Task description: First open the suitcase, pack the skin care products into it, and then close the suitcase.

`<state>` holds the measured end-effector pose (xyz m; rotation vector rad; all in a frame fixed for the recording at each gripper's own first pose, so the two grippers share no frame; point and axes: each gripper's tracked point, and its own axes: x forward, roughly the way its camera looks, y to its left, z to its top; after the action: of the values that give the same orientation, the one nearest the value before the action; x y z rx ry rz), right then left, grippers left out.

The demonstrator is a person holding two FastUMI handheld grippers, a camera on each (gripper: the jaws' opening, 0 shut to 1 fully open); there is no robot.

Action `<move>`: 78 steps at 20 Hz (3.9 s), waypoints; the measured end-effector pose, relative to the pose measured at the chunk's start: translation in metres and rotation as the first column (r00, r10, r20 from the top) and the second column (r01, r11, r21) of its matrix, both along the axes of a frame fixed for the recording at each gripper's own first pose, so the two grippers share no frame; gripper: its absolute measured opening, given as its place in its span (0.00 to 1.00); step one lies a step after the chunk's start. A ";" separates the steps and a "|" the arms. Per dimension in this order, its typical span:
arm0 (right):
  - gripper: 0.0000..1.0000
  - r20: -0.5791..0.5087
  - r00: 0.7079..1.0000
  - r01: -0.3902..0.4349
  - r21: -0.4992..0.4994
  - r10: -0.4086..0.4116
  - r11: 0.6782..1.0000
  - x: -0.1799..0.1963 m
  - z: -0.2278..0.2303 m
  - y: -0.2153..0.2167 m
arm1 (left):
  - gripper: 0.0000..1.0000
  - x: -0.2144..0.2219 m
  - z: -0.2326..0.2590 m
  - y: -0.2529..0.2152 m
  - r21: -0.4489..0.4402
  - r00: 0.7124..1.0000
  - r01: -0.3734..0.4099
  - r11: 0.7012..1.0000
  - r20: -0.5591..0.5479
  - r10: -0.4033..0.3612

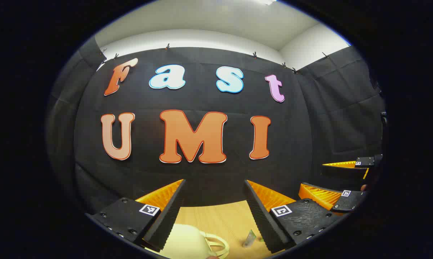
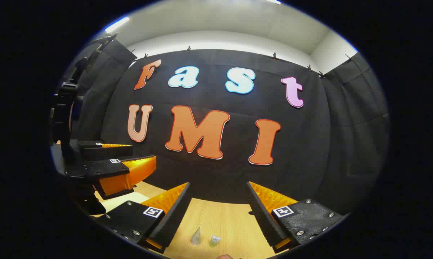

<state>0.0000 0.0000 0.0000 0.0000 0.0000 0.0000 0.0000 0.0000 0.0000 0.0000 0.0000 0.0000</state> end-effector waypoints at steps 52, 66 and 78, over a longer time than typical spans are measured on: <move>0.95 -0.075 0.997 -0.027 0.004 0.027 1.000 0.082 -0.065 -0.121 | 0.51 0.001 -0.355 -0.037 0.750 0.750 0.424 0.507 -0.605 0.267; 0.95 -0.076 0.991 -0.105 0.018 0.106 0.994 0.088 -0.078 -0.119 | 0.05 0.021 -0.319 -0.027 0.670 0.784 0.177 0.721 -0.539 0.308; 0.95 -0.063 0.994 -0.087 -0.020 0.085 0.996 0.099 -0.052 -0.048 | 0.05 0.020 -0.264 0.007 0.489 0.828 -0.226 0.842 -0.359 0.430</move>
<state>0.0989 -0.0485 -0.0523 -0.0223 0.0617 0.0862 0.0201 0.0075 -0.2639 0.4474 0.4795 0.3606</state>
